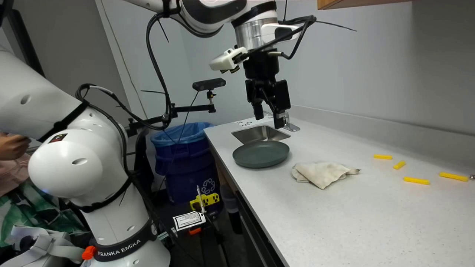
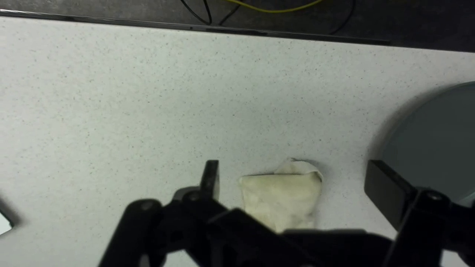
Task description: Wipe the counter with the cloth
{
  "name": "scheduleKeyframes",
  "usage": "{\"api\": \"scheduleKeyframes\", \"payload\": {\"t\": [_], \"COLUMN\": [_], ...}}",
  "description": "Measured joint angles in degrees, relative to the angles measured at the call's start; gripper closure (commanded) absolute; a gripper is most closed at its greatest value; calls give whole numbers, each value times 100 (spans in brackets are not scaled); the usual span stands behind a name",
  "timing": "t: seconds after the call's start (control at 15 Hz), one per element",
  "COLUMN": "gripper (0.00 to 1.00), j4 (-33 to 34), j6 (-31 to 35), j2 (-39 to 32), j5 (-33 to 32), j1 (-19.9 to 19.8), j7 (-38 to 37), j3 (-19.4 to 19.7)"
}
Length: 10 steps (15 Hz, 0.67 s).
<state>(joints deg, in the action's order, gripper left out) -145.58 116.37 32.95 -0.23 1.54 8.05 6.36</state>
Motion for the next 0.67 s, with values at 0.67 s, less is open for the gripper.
{"api": "scheduleKeyframes", "payload": {"t": [0.67], "gripper": [0], "j4": [35], "j6": [421], "j2": [-396], "j5": [331], "j1": [129], "j7": [10], "j3": [-82]}}
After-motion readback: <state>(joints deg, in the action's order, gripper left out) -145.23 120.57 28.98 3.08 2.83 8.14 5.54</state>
